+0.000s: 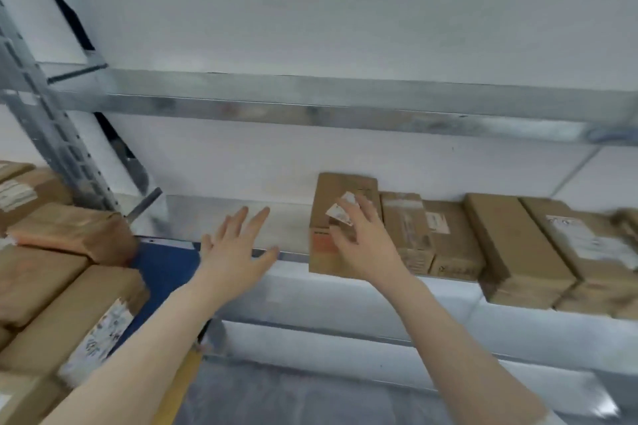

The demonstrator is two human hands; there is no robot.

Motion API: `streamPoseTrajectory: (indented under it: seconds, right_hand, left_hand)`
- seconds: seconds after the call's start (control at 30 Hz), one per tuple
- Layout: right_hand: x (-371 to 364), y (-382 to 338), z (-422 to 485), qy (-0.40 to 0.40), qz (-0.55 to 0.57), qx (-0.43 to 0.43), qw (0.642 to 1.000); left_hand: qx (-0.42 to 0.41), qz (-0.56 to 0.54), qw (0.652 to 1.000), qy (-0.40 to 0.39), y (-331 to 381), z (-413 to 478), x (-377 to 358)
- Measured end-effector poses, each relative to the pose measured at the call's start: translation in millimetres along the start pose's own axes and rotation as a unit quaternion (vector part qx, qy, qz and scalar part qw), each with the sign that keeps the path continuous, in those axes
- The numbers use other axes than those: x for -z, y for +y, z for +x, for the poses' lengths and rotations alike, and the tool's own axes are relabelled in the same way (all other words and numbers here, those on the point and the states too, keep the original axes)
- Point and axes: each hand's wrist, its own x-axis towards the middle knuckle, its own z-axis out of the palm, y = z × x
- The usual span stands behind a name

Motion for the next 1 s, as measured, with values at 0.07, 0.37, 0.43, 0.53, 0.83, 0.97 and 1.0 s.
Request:
streamPoseTrajectory:
  seconds: [0.07, 0.37, 0.43, 0.53, 0.83, 0.97, 1.0]
  right_hand:
    - [22.4, 29.2, 10.0, 0.011, -0.023, -0.017, 1.0]
    - [16.9, 119.3, 68.4, -0.166, -0.03, -0.033, 0.985]
    - [3.3, 131.7, 77.8, -0.19, -0.019, -0.038, 0.981]
    - [-9.1, 145.6, 82.2, -0.194, -0.023, -0.033, 0.98]
    - [-6.6, 152.1, 92.4, -0.157, -0.031, 0.04, 0.986]
    - [-6.7, 129.5, 85.6, -0.129, -0.002, 0.098, 0.987]
    - [-7.4, 120.5, 84.5, -0.125, 0.005, 0.113, 0.986]
  left_hand:
    - [-0.007, 0.007, 1.0, -0.02, 31.9, 28.3, -17.3]
    - [-0.014, -0.157, 0.981, -0.11, 67.9, 115.0, -90.2]
    - [-0.011, -0.185, 0.977, -0.105, 67.6, 126.6, -107.8]
    - [-0.002, -0.224, 0.973, -0.055, 69.8, 136.9, -124.4]
    - [-0.02, -0.228, 0.973, 0.036, 68.7, 137.3, -134.6]
    - [-0.01, -0.224, 0.972, 0.077, 63.0, 118.1, -117.5]
    - [-0.009, -0.217, 0.972, 0.092, 60.5, 111.7, -108.8]
